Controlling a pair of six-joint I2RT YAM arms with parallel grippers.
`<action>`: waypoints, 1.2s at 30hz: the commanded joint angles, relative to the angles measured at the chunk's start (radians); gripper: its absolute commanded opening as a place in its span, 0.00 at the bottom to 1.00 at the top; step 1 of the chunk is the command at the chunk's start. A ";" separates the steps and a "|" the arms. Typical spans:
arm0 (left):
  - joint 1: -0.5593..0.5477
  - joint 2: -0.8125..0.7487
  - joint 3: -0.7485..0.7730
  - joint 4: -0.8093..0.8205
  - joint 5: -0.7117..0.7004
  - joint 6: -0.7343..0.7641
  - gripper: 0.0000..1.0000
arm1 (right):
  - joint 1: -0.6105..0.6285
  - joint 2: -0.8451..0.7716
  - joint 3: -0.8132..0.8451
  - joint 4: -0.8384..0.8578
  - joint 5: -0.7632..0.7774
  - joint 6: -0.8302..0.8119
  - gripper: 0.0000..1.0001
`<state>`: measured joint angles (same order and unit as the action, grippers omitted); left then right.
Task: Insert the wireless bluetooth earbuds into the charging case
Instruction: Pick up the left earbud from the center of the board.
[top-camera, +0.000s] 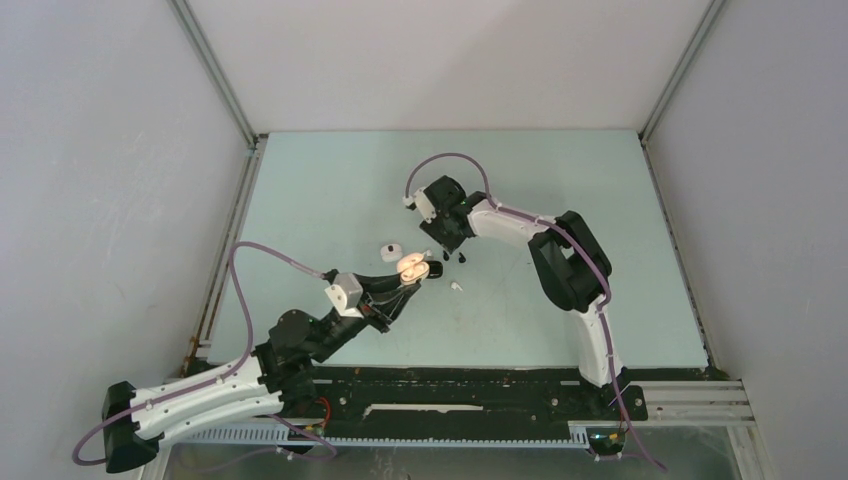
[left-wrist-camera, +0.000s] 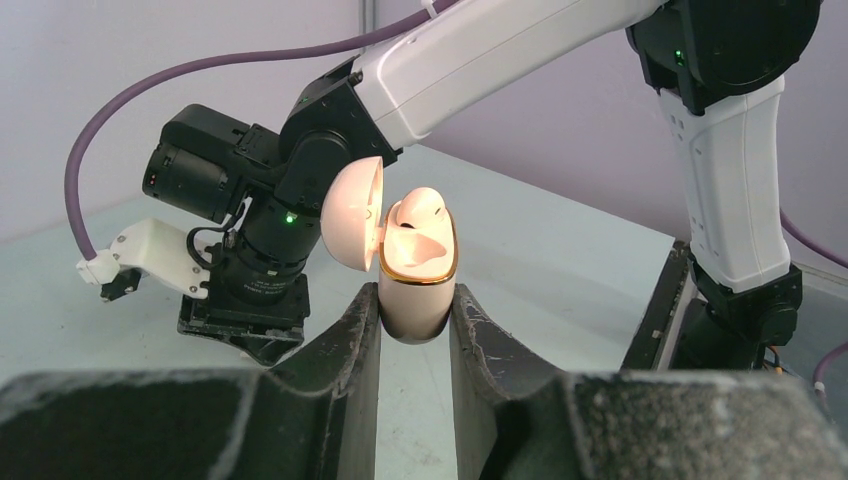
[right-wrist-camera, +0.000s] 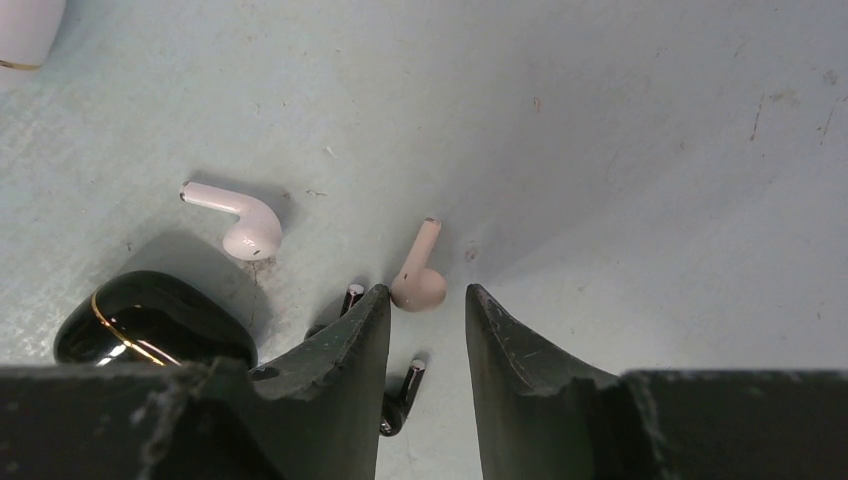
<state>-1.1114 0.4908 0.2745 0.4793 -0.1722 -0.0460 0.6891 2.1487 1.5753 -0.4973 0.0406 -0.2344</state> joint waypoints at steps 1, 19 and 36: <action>-0.001 0.005 -0.009 0.055 0.011 -0.014 0.00 | -0.018 0.046 0.020 -0.084 -0.060 0.020 0.37; -0.001 0.041 -0.014 0.086 0.016 -0.018 0.00 | -0.044 0.112 0.086 -0.106 -0.157 0.064 0.36; -0.001 0.029 -0.027 0.083 -0.009 0.003 0.00 | -0.068 0.026 0.019 -0.145 -0.222 0.072 0.10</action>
<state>-1.1114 0.5274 0.2535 0.5144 -0.1722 -0.0528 0.6289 2.2055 1.6661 -0.5644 -0.1383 -0.1688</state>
